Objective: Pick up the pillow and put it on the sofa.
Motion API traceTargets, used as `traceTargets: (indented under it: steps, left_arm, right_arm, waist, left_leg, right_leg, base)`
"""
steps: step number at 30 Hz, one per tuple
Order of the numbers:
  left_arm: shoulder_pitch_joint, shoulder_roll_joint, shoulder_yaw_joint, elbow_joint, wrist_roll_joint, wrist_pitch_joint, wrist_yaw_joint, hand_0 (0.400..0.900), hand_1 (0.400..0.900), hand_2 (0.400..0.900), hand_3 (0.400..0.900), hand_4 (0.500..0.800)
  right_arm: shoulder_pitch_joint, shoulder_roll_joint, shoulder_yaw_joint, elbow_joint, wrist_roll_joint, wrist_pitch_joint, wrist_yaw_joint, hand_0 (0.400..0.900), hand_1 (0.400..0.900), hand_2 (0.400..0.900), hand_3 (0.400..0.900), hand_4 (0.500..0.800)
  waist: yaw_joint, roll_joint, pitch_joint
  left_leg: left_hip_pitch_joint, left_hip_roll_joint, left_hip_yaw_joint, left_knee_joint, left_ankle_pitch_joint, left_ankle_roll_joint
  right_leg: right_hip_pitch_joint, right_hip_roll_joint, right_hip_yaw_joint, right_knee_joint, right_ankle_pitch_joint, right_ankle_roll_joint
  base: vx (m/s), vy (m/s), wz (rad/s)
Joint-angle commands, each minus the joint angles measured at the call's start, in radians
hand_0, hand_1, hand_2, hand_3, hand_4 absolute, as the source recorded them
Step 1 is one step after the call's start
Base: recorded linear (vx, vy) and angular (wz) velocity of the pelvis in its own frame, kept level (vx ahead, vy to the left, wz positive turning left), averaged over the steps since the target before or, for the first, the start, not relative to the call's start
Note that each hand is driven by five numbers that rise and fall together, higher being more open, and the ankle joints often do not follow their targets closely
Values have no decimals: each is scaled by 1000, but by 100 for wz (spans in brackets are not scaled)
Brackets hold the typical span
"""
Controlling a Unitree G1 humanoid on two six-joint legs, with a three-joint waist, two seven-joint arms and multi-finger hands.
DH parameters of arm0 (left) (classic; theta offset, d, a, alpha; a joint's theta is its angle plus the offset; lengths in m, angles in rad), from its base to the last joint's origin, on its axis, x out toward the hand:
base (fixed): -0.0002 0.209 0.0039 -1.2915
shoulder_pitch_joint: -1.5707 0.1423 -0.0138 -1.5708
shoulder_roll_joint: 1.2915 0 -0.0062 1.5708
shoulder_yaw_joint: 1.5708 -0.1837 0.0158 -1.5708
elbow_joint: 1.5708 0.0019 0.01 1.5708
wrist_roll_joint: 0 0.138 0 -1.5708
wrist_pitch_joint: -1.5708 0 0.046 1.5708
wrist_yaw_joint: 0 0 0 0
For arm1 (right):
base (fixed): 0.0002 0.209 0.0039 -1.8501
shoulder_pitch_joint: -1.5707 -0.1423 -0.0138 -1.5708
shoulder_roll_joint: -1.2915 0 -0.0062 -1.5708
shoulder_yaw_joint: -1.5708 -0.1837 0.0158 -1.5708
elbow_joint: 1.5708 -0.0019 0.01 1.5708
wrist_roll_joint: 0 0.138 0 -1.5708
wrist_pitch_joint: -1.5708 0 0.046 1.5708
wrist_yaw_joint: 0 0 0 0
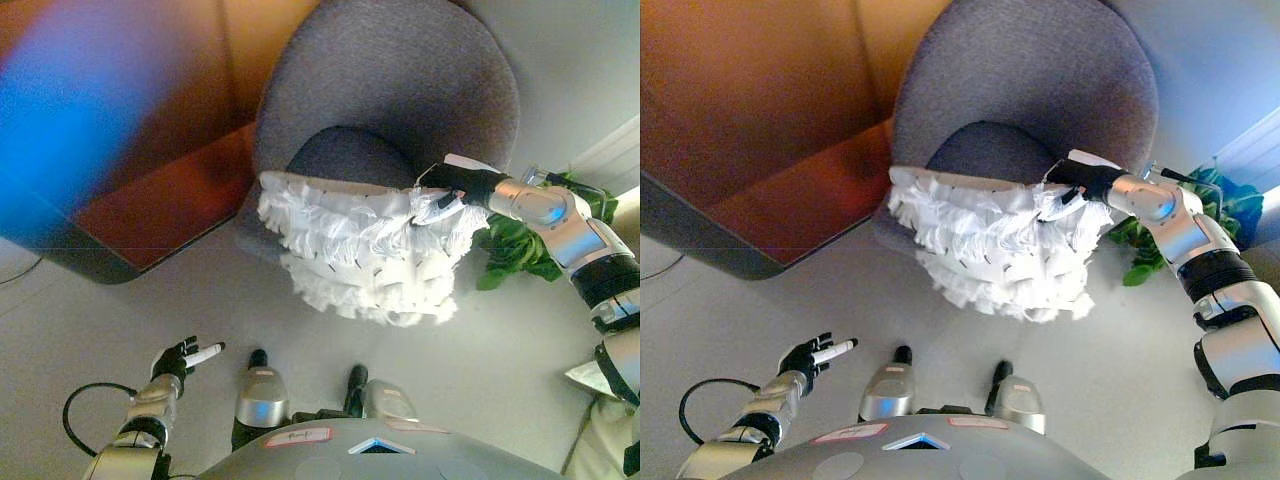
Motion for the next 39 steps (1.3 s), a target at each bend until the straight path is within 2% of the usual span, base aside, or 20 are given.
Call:
traceTargets:
  steps: [1,3,5,11,15,16,18,21,23,24,27,28,31,32,39]
  left_arm:
    - [21,40,-18,-9,-21,-36,27,900,900,900,900,800]
    - [26,48,7,17,-6,-42,14,900,900,900,900,800]
    - [28,34,6,38,-6,-56,9,900,900,900,900,800]
    - [82,16,-5,68,-22,-102,-6,900,900,900,900,800]
    - [93,24,-4,67,-24,-106,-13,900,900,900,900,800]
    - [94,30,-4,66,-20,-108,-20,900,900,900,900,800]
    - [87,50,-18,54,-30,-124,-37,900,900,900,900,800]
    - [71,66,-22,34,-37,-137,-45,900,900,900,900,800]
    - [56,79,-28,24,-54,-142,-50,900,900,900,900,800]
    - [51,84,-24,17,-66,-145,-55,900,900,900,900,800]
    - [48,87,-38,8,-106,-157,-56,900,900,900,900,800]
    - [49,85,-38,11,-116,-161,-52,900,900,900,900,800]
    - [53,85,-38,11,-138,-162,-41,900,900,900,900,800]
    - [57,87,-37,7,-138,-162,-41,900,900,900,900,800]
    - [61,99,-29,-5,-155,-165,-60,900,900,900,900,800]
  right_arm:
    - [-255,-104,-110,48,119,-9,-41,400,400,400,400,500]
    - [-287,-114,-91,86,138,-15,-27,400,400,400,400,500]
    - [-330,-117,-70,159,142,-41,-6,400,400,400,400,500]
    - [-423,-134,-28,314,163,8,83,400,400,400,400,500]
    - [-440,-122,-34,357,175,20,115,400,400,400,400,500]
    - [-451,-113,-31,374,177,22,110,400,400,400,400,500]
    - [-486,-84,-37,432,163,51,69,400,400,400,400,500]
    - [-502,-75,-45,463,141,92,18,400,400,400,400,500]
    - [-519,-82,-49,490,97,123,-100,400,400,400,400,500]
    - [-525,-82,-65,510,104,185,-141,900,900,900,900,800]
    - [-537,-84,-86,546,117,248,-174,900,900,900,900,800]
    - [-542,-85,-86,557,99,254,-175,900,900,900,900,800]
    - [-561,-100,-70,582,92,262,-170,900,900,900,900,800]
    - [-564,-107,-71,586,84,268,-164,900,900,900,900,800]
    - [-559,-127,-64,597,56,277,-168,900,900,900,900,800]
  waist:
    - [65,-41,-72]
    - [89,-52,-84]
    - [100,-53,-92]
    - [145,-34,-113]
    - [163,-24,-107]
    - [173,-20,-100]
    - [215,11,-58]
    - [242,37,-17]
    - [253,58,15]
    - [257,73,33]
    - [262,109,67]
    - [261,112,73]
    - [260,133,85]
    - [261,146,89]
    - [244,166,102]
  left_leg:
    - [37,-19,53,2,-8,46]
    - [39,3,64,-26,21,25]
    - [48,15,67,-56,39,13]
    - [47,11,37,-127,89,-17]
    - [33,9,18,-126,98,-24]
    - [20,11,10,-121,104,-28]
    - [-48,23,-43,-88,124,-45]
    - [-100,30,-82,-65,135,-54]
    - [-133,34,-108,-56,147,-57]
    - [-149,35,-120,-55,153,-57]
    - [-187,36,-143,-53,170,-55]
    - [-178,40,-144,-59,154,-59]
    - [-186,45,-152,-52,160,-58]
    - [-202,46,-155,-44,178,-53]
    - [-214,65,-146,-26,181,-51]
  right_leg:
    - [-54,18,23,191,28,0]
    - [20,36,-32,131,-31,-21]
    - [63,56,-39,105,-57,-35]
    - [125,75,-95,69,-98,-59]
    - [129,81,-113,76,-118,-71]
    - [125,82,-123,85,-126,-75]
    - [94,92,-170,140,-167,-104]
    - [49,98,-195,200,-201,-124]
    - [14,98,-207,239,-217,-137]
    - [-6,96,-212,262,-225,-141]
    - [-56,89,-214,313,-240,-147]
    - [-58,90,-202,333,-270,-145]
    - [-77,86,-198,369,-288,-152]
    - [-88,84,-207,375,-269,-159]
    - [-114,89,-183,419,-288,-170]
  base:
    - [184,-239,20]
    - [175,-225,10]
    - [208,-169,24]
    - [174,-95,29]
    - [75,-80,20]
    - [26,-174,39]
    - [18,-252,51]
    - [-41,-171,32]
    - [-121,-171,38]
    - [-163,-137,33]
    - [-97,-113,25]
    - [12,-116,15]
    - [-1,-48,9]
    - [-57,11,2]
    - [-23,-38,-7]
